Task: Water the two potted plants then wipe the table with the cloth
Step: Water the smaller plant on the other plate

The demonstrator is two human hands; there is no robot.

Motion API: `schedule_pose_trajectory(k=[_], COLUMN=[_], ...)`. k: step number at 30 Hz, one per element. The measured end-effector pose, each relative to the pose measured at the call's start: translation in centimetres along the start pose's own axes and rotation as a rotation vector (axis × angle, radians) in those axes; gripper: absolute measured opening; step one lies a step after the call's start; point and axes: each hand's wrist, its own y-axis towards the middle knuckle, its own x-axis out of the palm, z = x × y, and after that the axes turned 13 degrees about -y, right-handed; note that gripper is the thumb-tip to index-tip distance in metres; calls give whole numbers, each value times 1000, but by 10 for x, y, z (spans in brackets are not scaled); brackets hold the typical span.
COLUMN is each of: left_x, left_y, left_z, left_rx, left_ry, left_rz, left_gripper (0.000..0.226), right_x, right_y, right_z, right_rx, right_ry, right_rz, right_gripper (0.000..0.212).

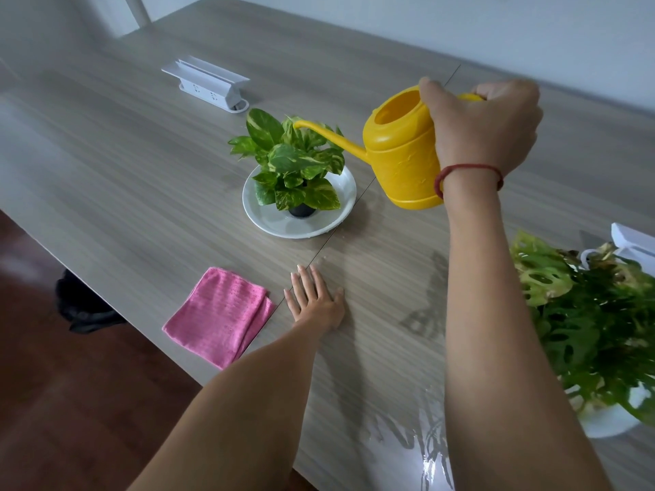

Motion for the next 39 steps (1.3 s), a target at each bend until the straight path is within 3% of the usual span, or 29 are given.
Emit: schedule_pose_trajectory(k=[7, 9, 12, 19, 39], left_x=[-1, -1, -1, -2, -2], left_y=[0, 0, 0, -1, 1], left_z=[-1, -1, -1, 0, -3], left_rx=[6, 4, 4, 4, 19], left_ry=[-10, -10, -9, -8, 4], left_rz=[-15, -13, -7, -9, -31], left_gripper=[74, 74, 74, 74, 74], right_x=[4, 6, 6, 7, -8], right_y=[-2, -3, -4, -3, -7], right_z=[-3, -5, -7, -5, 12], right_rx=[-29, -15, 35, 33, 52], right_ry=[-5, -15, -32, -35, -67], right_rz=[-33, 21, 131, 156, 180], right_gripper=[56, 45, 53, 44, 56])
